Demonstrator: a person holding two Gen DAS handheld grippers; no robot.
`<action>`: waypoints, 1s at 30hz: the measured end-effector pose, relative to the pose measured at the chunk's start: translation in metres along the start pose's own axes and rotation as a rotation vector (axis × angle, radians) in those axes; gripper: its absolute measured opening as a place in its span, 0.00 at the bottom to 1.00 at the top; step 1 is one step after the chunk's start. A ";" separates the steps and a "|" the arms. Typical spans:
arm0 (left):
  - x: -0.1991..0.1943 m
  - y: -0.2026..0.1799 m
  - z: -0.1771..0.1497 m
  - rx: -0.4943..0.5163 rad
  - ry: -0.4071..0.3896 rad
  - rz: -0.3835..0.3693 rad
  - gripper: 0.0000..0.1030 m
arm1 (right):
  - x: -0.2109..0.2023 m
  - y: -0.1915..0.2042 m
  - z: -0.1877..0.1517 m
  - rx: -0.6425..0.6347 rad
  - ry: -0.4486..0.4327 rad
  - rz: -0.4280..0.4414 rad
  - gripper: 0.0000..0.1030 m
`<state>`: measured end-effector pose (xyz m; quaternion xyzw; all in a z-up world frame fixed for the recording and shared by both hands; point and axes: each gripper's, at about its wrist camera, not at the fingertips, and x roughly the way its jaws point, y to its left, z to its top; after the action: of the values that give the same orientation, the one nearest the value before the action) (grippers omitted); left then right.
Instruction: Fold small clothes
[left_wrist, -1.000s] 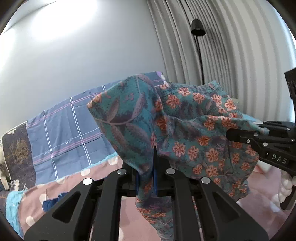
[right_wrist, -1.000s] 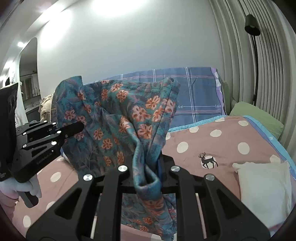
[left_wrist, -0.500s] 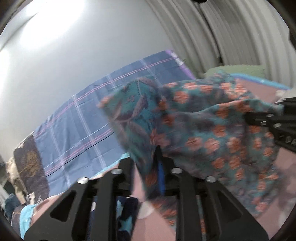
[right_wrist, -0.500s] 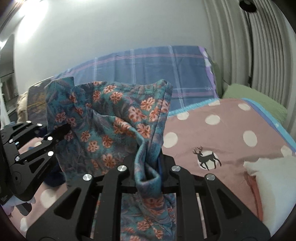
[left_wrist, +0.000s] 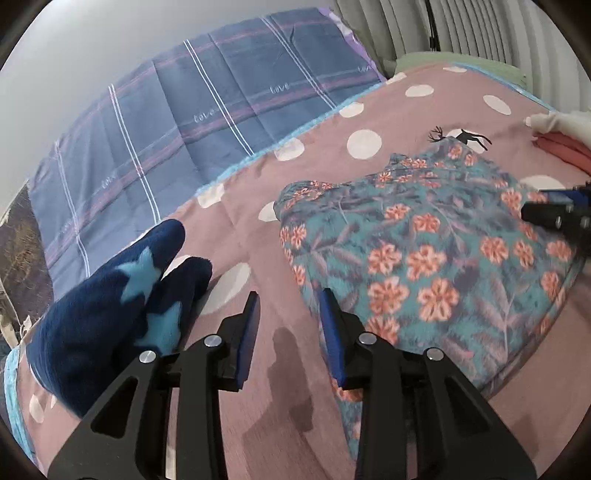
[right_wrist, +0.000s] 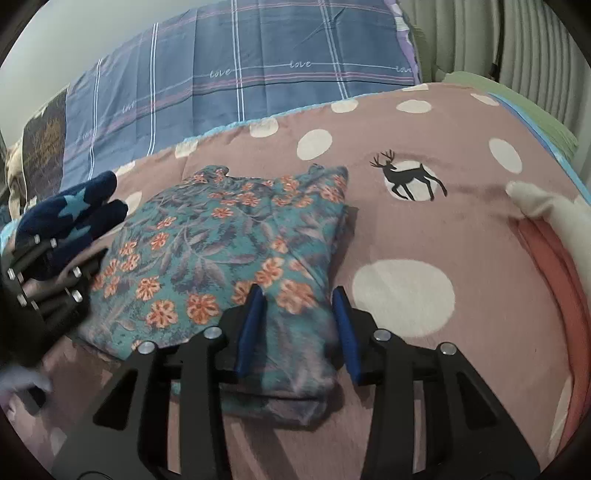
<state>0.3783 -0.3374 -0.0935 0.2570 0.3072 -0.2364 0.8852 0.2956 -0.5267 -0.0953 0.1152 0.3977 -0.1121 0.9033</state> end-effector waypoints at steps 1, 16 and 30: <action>-0.002 0.003 -0.002 -0.016 0.003 -0.012 0.32 | -0.003 -0.003 -0.002 0.023 0.005 0.015 0.40; -0.149 0.007 -0.040 -0.168 -0.174 -0.097 0.65 | -0.128 0.014 -0.089 -0.034 -0.081 0.029 0.64; -0.312 -0.015 -0.107 -0.262 -0.348 -0.080 0.98 | -0.292 0.042 -0.177 -0.034 -0.309 -0.059 0.98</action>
<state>0.1060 -0.2026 0.0371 0.0828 0.1876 -0.2703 0.9407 -0.0073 -0.4016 0.0106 0.0696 0.2588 -0.1482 0.9519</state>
